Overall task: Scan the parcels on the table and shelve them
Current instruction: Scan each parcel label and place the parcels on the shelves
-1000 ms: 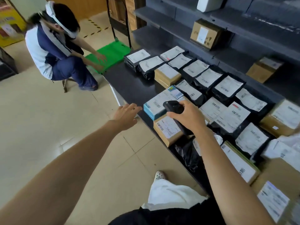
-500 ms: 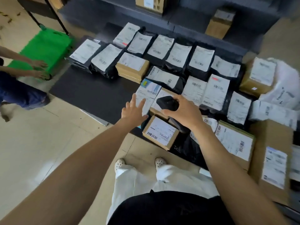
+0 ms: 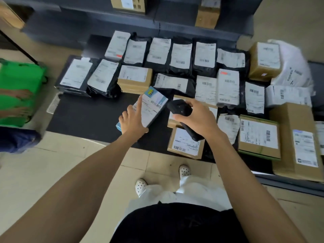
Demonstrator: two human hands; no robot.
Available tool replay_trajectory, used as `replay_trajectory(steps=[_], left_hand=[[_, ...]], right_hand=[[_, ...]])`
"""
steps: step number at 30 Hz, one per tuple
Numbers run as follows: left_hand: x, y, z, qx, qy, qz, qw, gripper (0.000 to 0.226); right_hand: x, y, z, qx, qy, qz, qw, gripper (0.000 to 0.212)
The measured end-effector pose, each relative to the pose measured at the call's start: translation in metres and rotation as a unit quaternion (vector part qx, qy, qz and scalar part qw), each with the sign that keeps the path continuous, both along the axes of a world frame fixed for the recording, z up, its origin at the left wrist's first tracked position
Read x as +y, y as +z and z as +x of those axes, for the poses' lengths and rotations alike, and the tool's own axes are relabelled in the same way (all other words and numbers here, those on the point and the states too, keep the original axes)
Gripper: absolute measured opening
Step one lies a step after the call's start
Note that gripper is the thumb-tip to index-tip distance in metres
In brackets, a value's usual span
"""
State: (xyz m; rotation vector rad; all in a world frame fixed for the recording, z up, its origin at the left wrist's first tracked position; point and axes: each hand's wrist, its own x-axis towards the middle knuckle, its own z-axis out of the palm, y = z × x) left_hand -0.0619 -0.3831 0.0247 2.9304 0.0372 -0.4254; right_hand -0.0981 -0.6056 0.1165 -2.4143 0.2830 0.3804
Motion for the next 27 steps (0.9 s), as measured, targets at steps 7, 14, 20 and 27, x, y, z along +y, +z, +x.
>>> replay_trajectory(steps=[7,14,20,27], left_hand=[[0.078,0.057,0.040,-0.187,-0.154,0.074,0.967,0.130],[0.135,0.160,0.107,-0.318,-0.234,0.174,0.902,0.126],[0.163,0.192,0.117,-0.334,-0.268,0.216,0.877,0.127],[0.183,0.188,0.100,-0.310,-0.280,0.213,0.883,0.128]], right_hand=[[0.068,0.040,0.026,-0.078,0.032,0.011,0.996,0.068],[0.111,0.081,0.038,-0.122,0.019,0.015,0.992,0.074],[0.144,0.085,0.021,-0.141,-0.011,0.051,0.989,0.079],[0.174,0.076,-0.004,-0.136,-0.009,0.046,0.990,0.075]])
